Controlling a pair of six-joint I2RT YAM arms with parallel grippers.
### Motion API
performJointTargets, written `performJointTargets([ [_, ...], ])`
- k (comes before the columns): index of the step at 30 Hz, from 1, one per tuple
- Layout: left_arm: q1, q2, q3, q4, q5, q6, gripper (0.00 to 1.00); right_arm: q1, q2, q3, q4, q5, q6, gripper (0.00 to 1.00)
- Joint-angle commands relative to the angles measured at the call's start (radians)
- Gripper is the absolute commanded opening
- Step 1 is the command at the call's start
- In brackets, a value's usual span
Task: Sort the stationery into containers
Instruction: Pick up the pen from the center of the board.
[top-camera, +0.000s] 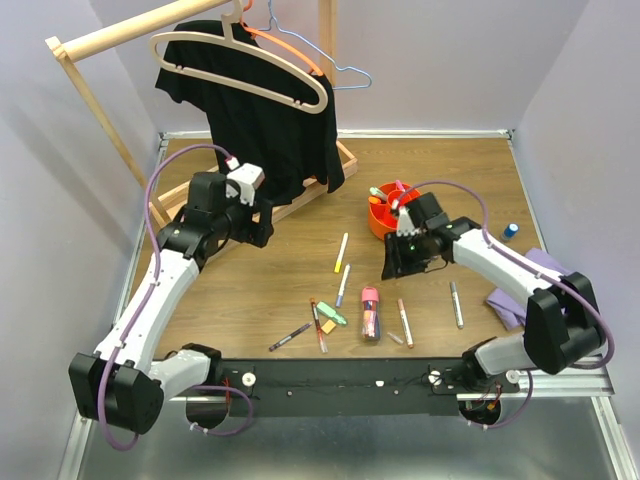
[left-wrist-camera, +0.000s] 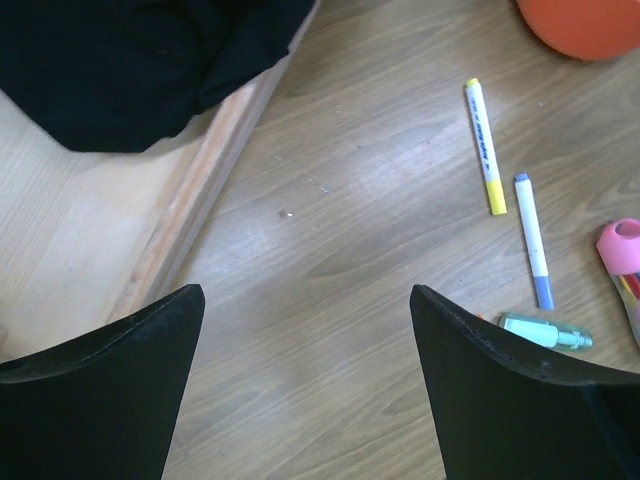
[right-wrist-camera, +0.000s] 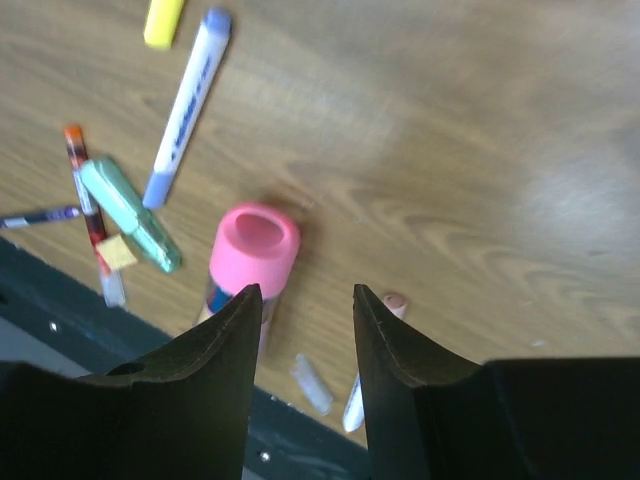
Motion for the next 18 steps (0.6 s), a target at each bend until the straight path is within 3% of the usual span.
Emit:
performJointTargets([
  [1,0.037,-0.044,-0.006,0.011,0.017,-0.022,0.93,0.047,0.025,-0.052,-0.070,0.121,0.080,0.51],
  [7,0.060,-0.079,-0.007,0.014,0.009,0.017,0.93,0.059,0.054,-0.013,-0.157,0.282,0.127,0.49],
  [18,0.105,-0.109,-0.004,0.018,0.003,0.025,0.94,0.151,0.168,-0.006,-0.186,0.270,0.141,0.48],
])
